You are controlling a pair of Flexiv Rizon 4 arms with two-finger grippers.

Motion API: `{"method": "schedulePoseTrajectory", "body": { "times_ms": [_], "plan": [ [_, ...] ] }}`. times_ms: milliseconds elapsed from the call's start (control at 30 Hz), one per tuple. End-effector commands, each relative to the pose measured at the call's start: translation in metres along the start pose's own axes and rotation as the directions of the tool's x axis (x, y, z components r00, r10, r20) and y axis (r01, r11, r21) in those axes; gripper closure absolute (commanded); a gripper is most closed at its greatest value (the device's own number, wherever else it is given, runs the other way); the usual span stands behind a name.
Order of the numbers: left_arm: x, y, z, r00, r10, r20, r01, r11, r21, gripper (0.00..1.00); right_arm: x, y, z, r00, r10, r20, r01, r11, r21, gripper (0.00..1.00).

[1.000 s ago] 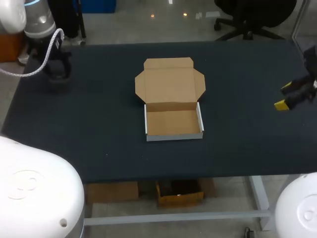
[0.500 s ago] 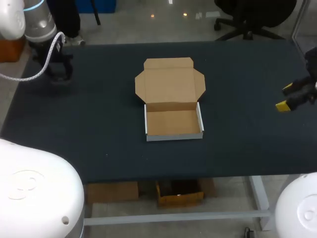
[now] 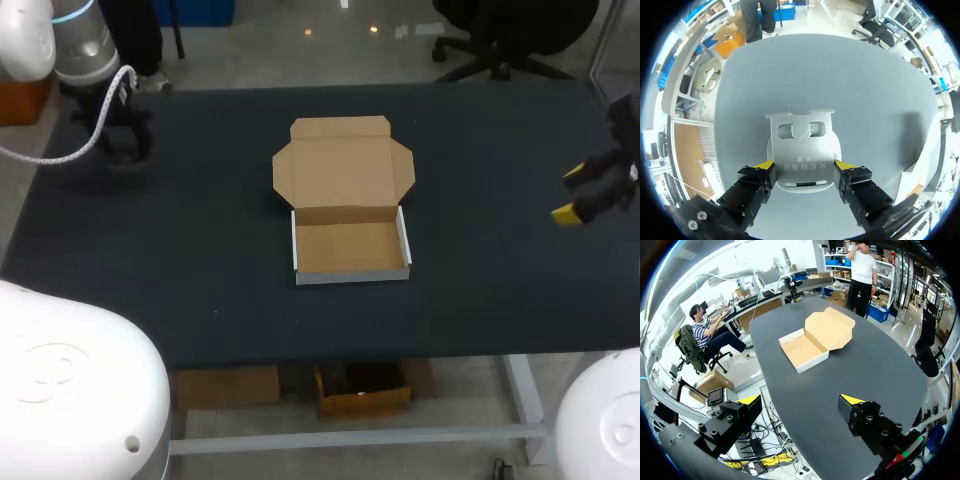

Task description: Assemble the packaging by folding the flat box into shape, placing the metal phone stand inside, and closing the box properly

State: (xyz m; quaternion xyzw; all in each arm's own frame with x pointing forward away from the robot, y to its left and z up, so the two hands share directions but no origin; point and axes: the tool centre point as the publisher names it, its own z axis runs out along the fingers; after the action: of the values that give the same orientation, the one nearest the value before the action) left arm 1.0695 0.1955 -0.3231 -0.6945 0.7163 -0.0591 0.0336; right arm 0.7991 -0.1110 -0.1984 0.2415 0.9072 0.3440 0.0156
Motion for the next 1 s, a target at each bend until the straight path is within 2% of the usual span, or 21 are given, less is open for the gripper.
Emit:
{"method": "schedulePoseTrajectory", "body": {
  "times_ms": [33, 133, 567, 1000],
  "plan": [
    [0.012, 0.013, -0.01, 1.0, 0.011, 0.017, -0.012, 0.999, 0.031, 1.0, 0.002, -0.001, 0.004, 1.0, -0.005, 0.009, 0.005, 1.0, 0.018, 0.0],
    [0.02, 0.017, -0.014, 0.999, 0.026, 0.021, -0.026, 0.999, 0.04, 1.0, 0.0, -0.002, 0.007, 1.0, -0.015, 0.014, 0.015, 0.999, 0.039, 0.0],
    [0.052, 0.032, -0.02, 0.995, 0.093, 0.022, -0.094, 0.994, 0.05, 1.0, -0.006, -0.008, 0.017, 1.0, -0.026, 0.01, 0.026, 1.0, 0.009, 0.0],
    [0.075, 0.045, -0.025, 0.986, 0.167, 0.023, -0.168, 0.984, 0.061, 1.0, -0.002, -0.012, 0.034, 0.995, -0.073, -0.07, 0.077, 0.995, 0.057, 0.0]
  ]
}}
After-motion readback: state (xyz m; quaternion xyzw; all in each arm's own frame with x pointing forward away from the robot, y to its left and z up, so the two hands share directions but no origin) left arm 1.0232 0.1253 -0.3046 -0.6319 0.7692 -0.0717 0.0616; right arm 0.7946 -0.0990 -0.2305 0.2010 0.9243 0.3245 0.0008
